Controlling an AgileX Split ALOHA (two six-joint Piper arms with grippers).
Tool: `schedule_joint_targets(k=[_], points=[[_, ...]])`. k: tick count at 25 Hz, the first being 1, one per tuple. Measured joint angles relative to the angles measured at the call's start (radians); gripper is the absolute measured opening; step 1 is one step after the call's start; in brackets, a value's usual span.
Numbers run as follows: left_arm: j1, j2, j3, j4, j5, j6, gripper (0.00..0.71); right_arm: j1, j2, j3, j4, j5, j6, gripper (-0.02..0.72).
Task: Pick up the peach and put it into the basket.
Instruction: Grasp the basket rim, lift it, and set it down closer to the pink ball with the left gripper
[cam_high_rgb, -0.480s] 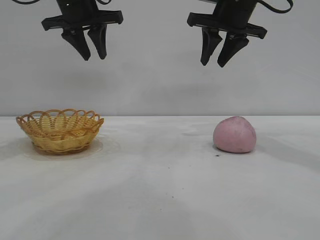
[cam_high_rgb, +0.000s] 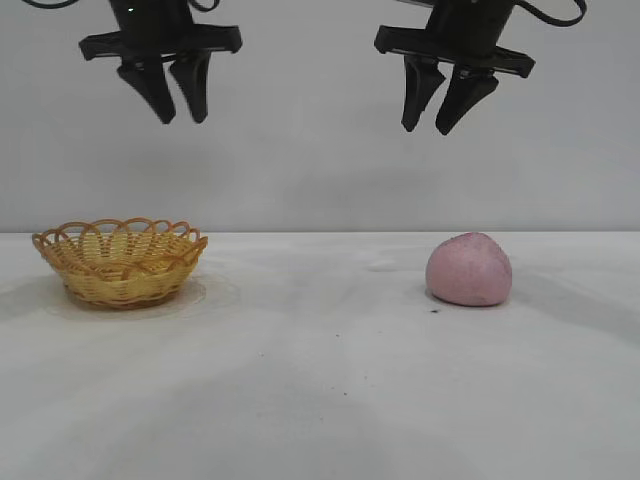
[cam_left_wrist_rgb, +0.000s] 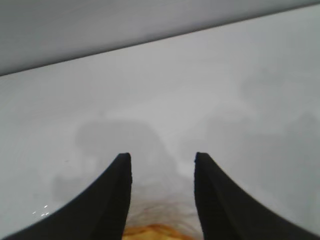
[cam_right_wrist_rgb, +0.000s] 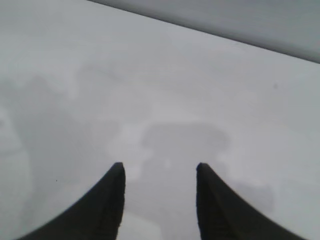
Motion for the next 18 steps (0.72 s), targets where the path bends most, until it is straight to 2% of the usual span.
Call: schedule_joint_targets(k=[4, 8, 10, 18], points=[[0.048, 0.000, 0.002, 0.000, 0.108, 0.035, 0.253, 0.000, 0.000, 0.000, -0.024, 0.039, 0.000, 0.321], [0.143, 0.000, 0.055, -0.141, 0.139, 0.155, 0.253, -0.011, 0.000, 0.000, -0.030, 0.061, 0.015, 0.321], [0.170, 0.000, 0.086, -0.164, 0.151, 0.203, 0.253, -0.019, -0.006, 0.000, -0.030, 0.063, 0.016, 0.321], [0.173, 0.048, 0.118, -0.174, 0.160, 0.294, 0.253, -0.021, -0.024, 0.000, -0.030, 0.065, 0.016, 0.321]])
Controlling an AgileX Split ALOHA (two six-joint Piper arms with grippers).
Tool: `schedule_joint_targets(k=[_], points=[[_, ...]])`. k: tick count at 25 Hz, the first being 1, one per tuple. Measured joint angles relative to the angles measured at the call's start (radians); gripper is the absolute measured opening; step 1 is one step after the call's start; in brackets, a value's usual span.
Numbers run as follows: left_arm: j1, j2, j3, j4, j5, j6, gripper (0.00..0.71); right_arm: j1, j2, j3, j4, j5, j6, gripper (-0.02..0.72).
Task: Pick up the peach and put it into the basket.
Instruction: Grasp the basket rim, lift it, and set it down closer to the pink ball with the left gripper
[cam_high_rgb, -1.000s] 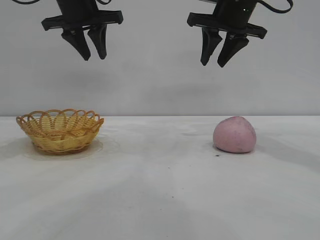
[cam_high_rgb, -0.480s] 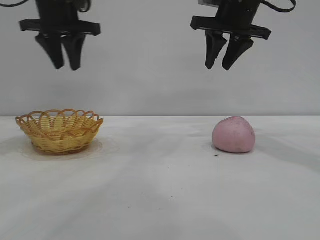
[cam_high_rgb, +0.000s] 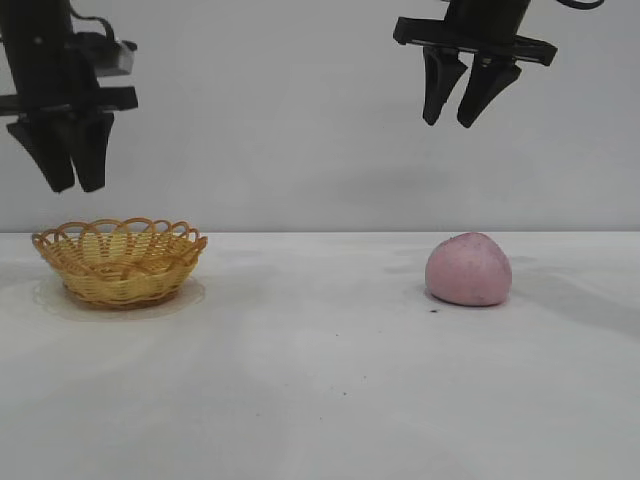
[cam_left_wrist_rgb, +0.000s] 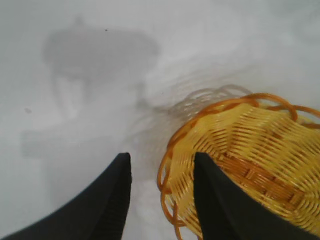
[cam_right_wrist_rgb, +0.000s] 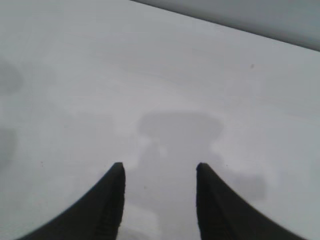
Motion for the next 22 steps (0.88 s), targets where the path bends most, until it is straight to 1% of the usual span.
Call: schedule_joint_targets(k=[8, 9, 10, 11, 12, 13, 16, 17, 18, 20, 22], points=[[0.000, 0.071, 0.001, -0.026, 0.017, 0.028, 0.253, 0.000, 0.000, 0.000, 0.000, 0.000, 0.000, 0.321], [0.000, 0.078, 0.001, -0.032, 0.016, 0.028, 0.197, 0.000, 0.000, 0.000, 0.000, 0.000, 0.000, 0.321], [0.000, 0.087, 0.001, -0.043, 0.017, 0.028, 0.123, 0.000, 0.000, 0.000, 0.000, 0.000, 0.000, 0.321], [0.000, 0.092, 0.001, -0.050, 0.019, 0.028, 0.078, 0.000, 0.000, 0.000, 0.000, 0.000, 0.000, 0.321], [0.000, 0.092, 0.001, -0.062, 0.024, 0.028, 0.057, 0.000, 0.000, 0.000, 0.000, 0.000, 0.000, 0.321], [0.000, 0.092, 0.001, -0.076, 0.024, 0.022, 0.068, 0.000, 0.000, 0.000, 0.000, 0.000, 0.000, 0.321], [0.000, 0.085, 0.015, -0.103, 0.038, -0.031, 0.068, 0.000, 0.000, 0.000, 0.000, 0.000, 0.000, 0.321], [0.000, 0.077, 0.035, -0.117, 0.038, -0.058, 0.000, 0.000, 0.000, 0.000, 0.000, 0.000, 0.000, 0.321], [0.001, 0.064, 0.063, -0.134, 0.025, -0.079, 0.000, 0.000, 0.000, 0.000, 0.000, 0.000, 0.000, 0.321], [0.001, 0.026, 0.145, -0.195, -0.040, -0.118, 0.000, 0.000, 0.000, 0.000, 0.000, 0.000, 0.000, 0.321], [0.001, -0.036, 0.276, -0.286, -0.152, -0.136, 0.000, 0.000, 0.000, 0.000, 0.000, -0.002, 0.000, 0.321]])
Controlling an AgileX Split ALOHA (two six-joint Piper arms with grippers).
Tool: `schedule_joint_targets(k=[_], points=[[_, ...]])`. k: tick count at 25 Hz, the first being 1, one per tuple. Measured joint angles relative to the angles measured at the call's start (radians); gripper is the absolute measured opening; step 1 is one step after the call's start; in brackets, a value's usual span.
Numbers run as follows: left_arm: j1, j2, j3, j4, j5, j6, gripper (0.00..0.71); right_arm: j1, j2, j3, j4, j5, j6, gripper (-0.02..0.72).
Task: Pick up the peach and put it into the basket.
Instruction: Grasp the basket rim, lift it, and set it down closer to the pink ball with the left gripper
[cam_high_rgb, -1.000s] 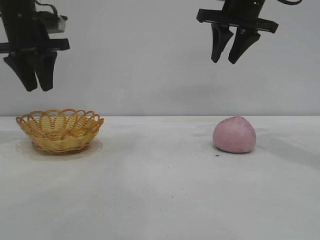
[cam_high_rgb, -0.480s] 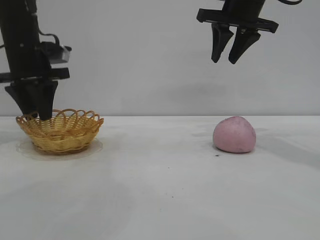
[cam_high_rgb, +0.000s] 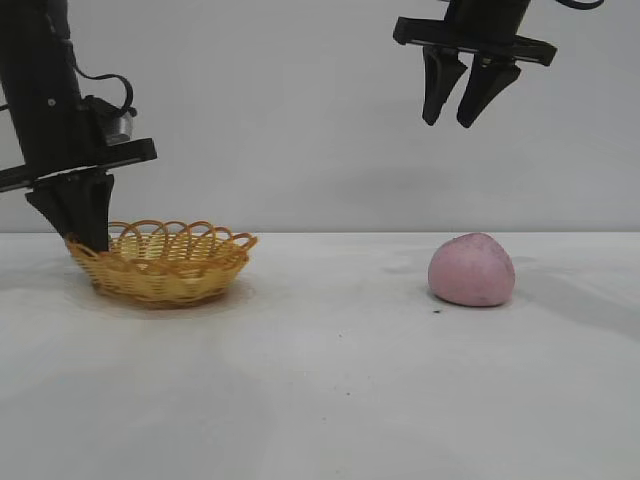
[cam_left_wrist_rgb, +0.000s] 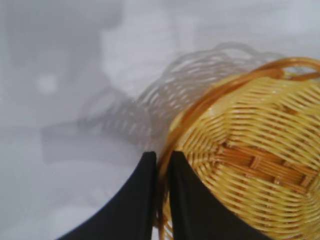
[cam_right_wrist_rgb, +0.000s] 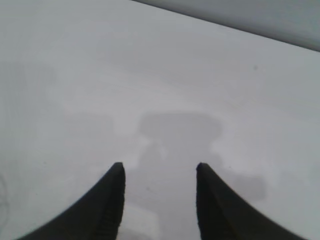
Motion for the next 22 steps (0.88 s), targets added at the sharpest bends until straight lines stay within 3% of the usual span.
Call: schedule_joint_targets(k=[3, 7, 9, 16, 17, 19, 22], points=[[-0.008, -0.106, 0.206, -0.163, -0.169, -0.003, 0.000, 0.000, 0.000, 0.000, 0.006, -0.006, 0.000, 0.321], [-0.070, -0.232, 0.427, -0.349, -0.400, -0.003, 0.000, -0.001, 0.000, 0.000, 0.023, -0.020, 0.000, 0.321], [-0.094, -0.261, 0.497, -0.416, -0.461, -0.003, 0.000, -0.001, 0.000, 0.000, 0.027, -0.021, 0.000, 0.321], [-0.119, -0.269, 0.565, -0.526, -0.514, 0.016, 0.000, -0.001, 0.000, 0.000, 0.029, -0.021, 0.000, 0.321], [-0.119, -0.271, 0.565, -0.526, -0.511, 0.024, 0.068, -0.001, 0.000, 0.000, 0.029, -0.021, 0.000, 0.321], [-0.119, -0.271, 0.565, -0.527, -0.493, 0.034, 0.068, -0.001, 0.000, 0.000, 0.029, -0.021, 0.000, 0.321], [-0.119, -0.271, 0.565, -0.532, -0.470, 0.041, 0.226, -0.001, 0.000, 0.000, 0.029, -0.022, 0.000, 0.321]])
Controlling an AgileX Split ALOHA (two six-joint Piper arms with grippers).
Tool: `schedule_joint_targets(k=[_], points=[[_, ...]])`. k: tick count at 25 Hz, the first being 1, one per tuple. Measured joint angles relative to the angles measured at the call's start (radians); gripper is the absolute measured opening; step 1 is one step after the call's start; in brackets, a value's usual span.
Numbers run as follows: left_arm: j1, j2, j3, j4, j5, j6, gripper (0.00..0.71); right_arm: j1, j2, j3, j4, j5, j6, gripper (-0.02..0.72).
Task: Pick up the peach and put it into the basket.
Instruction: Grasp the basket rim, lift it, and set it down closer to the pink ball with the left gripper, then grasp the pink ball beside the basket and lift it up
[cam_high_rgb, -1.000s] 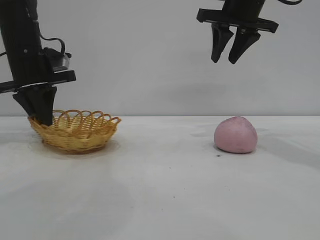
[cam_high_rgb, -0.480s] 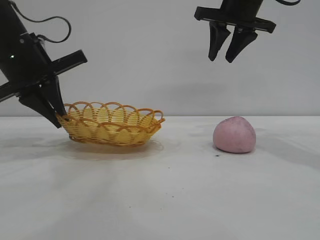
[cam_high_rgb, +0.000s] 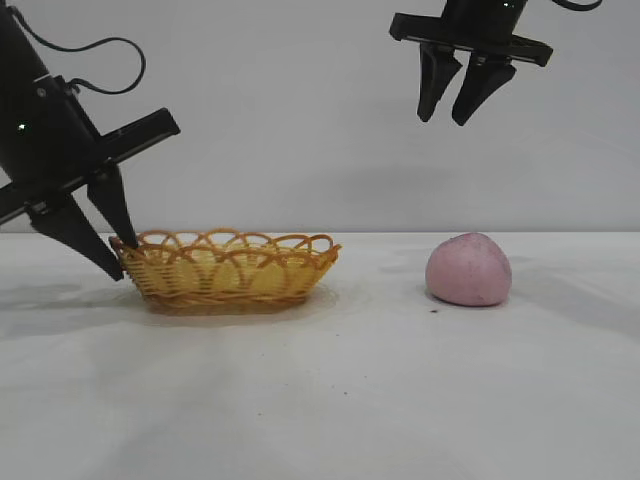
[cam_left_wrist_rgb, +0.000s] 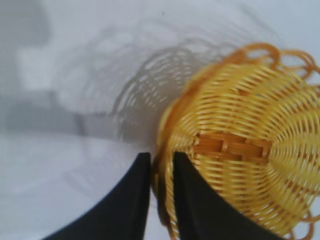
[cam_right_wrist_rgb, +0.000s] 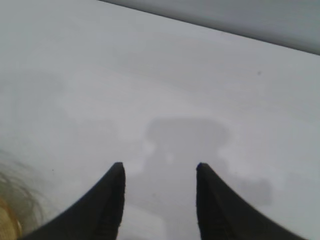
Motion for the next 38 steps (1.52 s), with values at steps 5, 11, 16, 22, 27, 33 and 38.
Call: schedule_joint_targets(k=[5, 11, 16, 22, 27, 33, 38], points=[[0.000, -0.002, 0.000, -0.007, 0.037, 0.033, 0.371, 0.000, 0.000, 0.000, 0.002, -0.001, 0.000, 0.321], [0.004, -0.088, 0.001, 0.106, 0.047, 0.088, 0.397, 0.000, 0.000, 0.000, 0.002, -0.001, 0.000, 0.321], [0.071, -0.162, 0.001, 0.323, 0.013, 0.092, 0.397, 0.000, 0.000, 0.000, 0.002, -0.001, 0.000, 0.321], [0.124, -0.165, -0.025, 0.772, 0.031, 0.003, 0.397, 0.000, 0.000, 0.000, 0.004, -0.001, 0.000, 0.321], [0.133, -0.167, -0.033, 1.159, 0.093, -0.273, 0.397, 0.000, 0.000, 0.000, 0.004, -0.001, 0.000, 0.321], [0.148, -0.256, -0.033, 1.192, 0.124, -0.350, 0.397, 0.000, 0.000, 0.000, 0.004, -0.001, 0.000, 0.321], [0.148, -0.486, -0.033, 1.099, 0.203, -0.308, 0.397, 0.000, 0.000, 0.000, 0.004, 0.002, 0.000, 0.321]])
